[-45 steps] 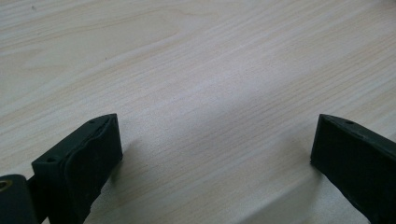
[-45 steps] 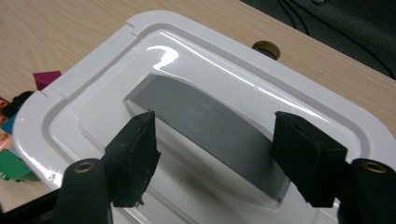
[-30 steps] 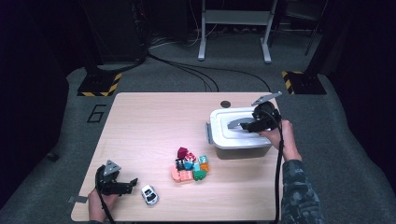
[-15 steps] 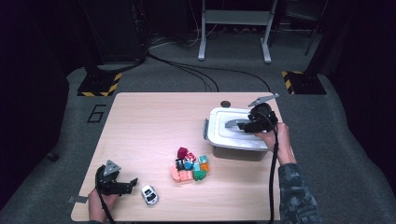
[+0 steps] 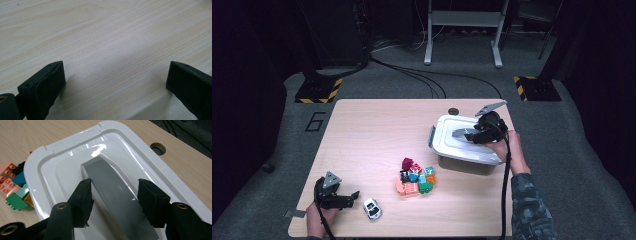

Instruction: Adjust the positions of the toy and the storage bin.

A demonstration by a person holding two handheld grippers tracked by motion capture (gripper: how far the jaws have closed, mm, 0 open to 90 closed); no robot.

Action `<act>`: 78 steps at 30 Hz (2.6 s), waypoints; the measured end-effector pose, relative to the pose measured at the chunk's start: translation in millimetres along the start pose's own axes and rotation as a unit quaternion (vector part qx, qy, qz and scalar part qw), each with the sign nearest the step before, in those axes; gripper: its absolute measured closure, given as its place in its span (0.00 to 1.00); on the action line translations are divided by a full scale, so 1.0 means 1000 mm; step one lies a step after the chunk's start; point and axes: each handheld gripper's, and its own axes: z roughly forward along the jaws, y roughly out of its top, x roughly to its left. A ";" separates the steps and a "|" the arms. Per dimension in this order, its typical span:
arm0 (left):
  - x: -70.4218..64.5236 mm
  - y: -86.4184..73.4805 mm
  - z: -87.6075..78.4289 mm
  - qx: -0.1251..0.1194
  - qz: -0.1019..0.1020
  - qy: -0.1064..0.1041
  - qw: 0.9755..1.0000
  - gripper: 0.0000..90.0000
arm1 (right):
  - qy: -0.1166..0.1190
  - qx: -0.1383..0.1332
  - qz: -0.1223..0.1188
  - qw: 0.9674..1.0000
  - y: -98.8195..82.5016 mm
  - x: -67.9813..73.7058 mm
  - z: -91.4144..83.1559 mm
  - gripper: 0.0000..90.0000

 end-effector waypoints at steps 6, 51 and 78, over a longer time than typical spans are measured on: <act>0.000 0.000 0.000 0.000 -0.001 0.000 1.000 0.02 | -0.010 -0.005 0.007 1.000 0.002 0.007 0.003 0.55; 0.000 0.000 0.000 -0.001 -0.002 -0.001 1.000 0.03 | 0.011 -0.007 -0.031 0.999 0.026 0.030 0.030 0.75; 0.000 0.000 0.000 0.000 0.002 0.000 1.000 0.03 | 0.019 -0.004 -0.028 0.999 0.056 0.047 0.056 0.75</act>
